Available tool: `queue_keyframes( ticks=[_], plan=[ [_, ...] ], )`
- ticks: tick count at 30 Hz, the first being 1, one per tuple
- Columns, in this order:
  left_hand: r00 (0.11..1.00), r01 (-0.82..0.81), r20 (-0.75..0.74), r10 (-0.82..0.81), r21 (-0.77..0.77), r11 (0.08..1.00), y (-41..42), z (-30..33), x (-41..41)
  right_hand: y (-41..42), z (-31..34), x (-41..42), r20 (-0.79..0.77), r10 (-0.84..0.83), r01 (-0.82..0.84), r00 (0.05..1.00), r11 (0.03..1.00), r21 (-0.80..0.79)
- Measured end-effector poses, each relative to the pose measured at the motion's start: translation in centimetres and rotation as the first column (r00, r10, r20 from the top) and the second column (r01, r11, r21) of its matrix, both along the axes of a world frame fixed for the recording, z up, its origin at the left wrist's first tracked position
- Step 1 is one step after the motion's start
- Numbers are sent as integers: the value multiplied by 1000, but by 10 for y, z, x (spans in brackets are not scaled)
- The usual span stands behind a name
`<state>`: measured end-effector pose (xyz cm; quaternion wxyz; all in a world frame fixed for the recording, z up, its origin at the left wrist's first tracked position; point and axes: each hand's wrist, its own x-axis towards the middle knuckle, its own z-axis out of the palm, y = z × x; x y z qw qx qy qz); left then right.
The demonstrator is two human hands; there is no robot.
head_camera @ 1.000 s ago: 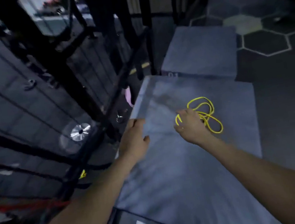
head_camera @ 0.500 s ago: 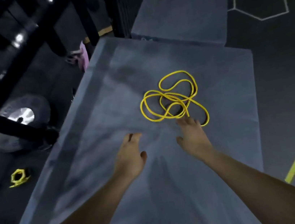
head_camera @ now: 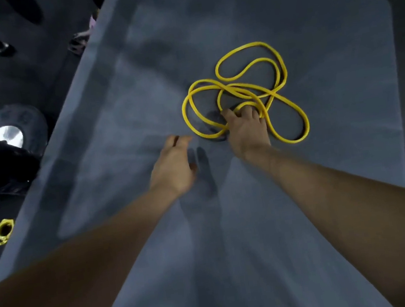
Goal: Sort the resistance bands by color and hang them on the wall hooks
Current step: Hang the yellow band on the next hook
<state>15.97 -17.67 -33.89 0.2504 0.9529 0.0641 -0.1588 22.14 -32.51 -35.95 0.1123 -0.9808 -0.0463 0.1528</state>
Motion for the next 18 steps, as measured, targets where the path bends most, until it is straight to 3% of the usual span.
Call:
queue_keyframes(
  ticks=[3, 7, 12, 18],
  plan=[
    [1000, 0, -5, 0, 6, 1000, 1, 1, -5, -4, 2, -7, 30, 35, -35, 999, 999, -11],
    [999, 4, 33, -4, -13, 1000, 3, 16, -12, -4, 15, -30, 49, 211, -210, 976, 977, -19],
    [996, -31, 80, 34, -41, 999, 17, 67, -22, 17, 68, -48, 84, 334, -342, 939, 931, 128],
    [988, -71, 126, 89, -136, 988, 55, 168, -35, 60, 186, -58, 109, 374, -387, 921, 847, 366]
  ],
)
